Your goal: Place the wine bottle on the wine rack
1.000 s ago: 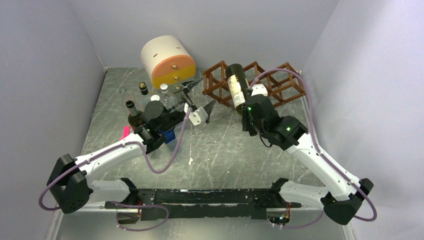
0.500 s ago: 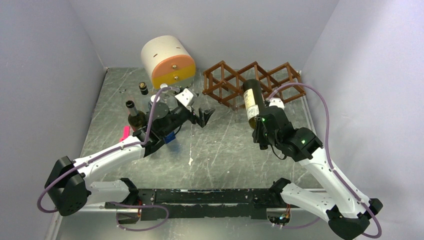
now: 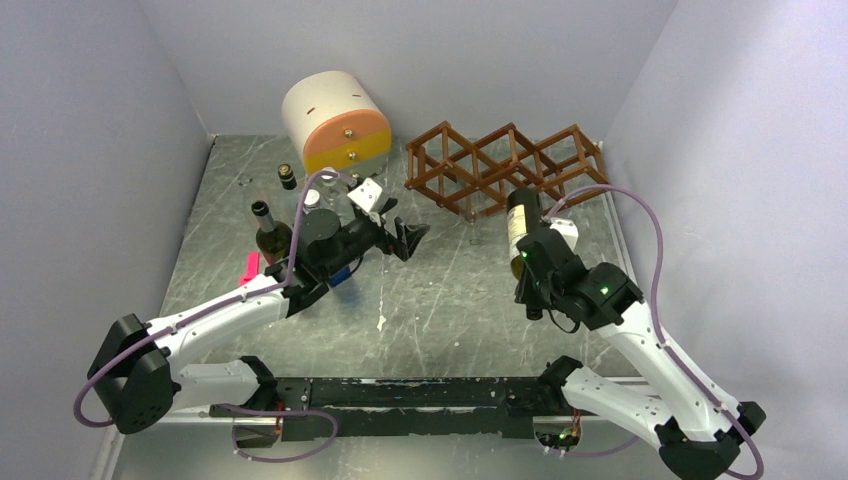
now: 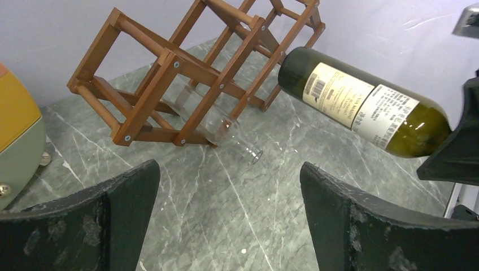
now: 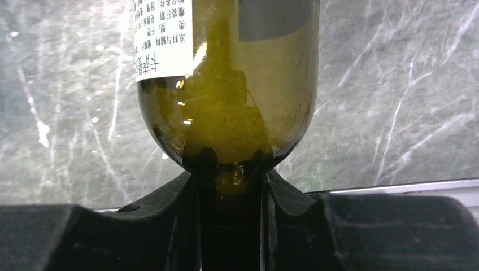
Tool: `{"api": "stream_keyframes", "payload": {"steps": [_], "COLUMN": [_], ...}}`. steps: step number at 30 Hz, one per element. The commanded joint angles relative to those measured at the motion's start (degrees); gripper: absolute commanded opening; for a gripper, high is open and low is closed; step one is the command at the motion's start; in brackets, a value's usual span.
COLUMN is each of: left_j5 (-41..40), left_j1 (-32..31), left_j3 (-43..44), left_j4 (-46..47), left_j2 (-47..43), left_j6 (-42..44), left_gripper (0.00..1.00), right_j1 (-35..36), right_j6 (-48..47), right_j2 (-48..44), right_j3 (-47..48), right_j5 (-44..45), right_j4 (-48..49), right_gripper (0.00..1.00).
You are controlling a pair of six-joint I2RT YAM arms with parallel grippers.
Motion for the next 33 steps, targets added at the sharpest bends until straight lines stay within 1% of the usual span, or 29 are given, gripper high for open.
{"api": "stream_keyframes", "payload": {"steps": [1,4,8,10,13,16,19,24,33], "left_j5": [1.39,1.91,2.20,1.12,-2.30,-2.75,-1.56,-0.19,1.26], "left_j1": [-0.21,-0.21,-0.21,-0.21,-0.24,-0.21,-0.22,-0.21,-0.23], "left_j3": [1.02,1.40,3.36,6.71,12.77,14.85,13.75,13.00,13.15], "left_j4": [-0.75,-2.28,-4.56,-9.21,-19.44,-23.94,-23.63,-24.49,-25.52], "left_j2": [-1.01,-1.59,-2.18,-1.59,-0.26,-0.77,-2.85,-5.34,-7.28], "left_j6": [-0.22,0.43,0.10,-1.04,-2.59,-2.70,-2.65,-2.82,-2.57], "left_gripper": [0.98,0.98,0.98,0.98,0.98,0.98,0.98,0.98,0.98], "right_j1": [-0.91,-3.84,-9.73,-13.87,-17.75,-20.69,-23.10,-24.03,-25.17], "right_j6": [1.89,-0.46,-5.82,-8.53,-11.00,-12.30,-14.69,-21.02,-29.75], "right_j2": [2.92,4.88,7.61,8.99,11.05,13.38,15.08,14.50,18.57], "right_j3": [-1.21,-3.51,-4.88,-5.89,-7.89,-9.50,-10.74,-13.27,-14.59], "right_j5": [7.07,5.92,0.51,-2.80,-6.14,-7.91,-8.55,-9.71,-12.08], "right_j4": [4.92,9.08,16.77,21.09,27.34,32.62,37.98,46.95,53.63], "right_gripper": [0.00,0.00,0.00,0.00,0.00,0.00,0.00,0.00,0.00]}}
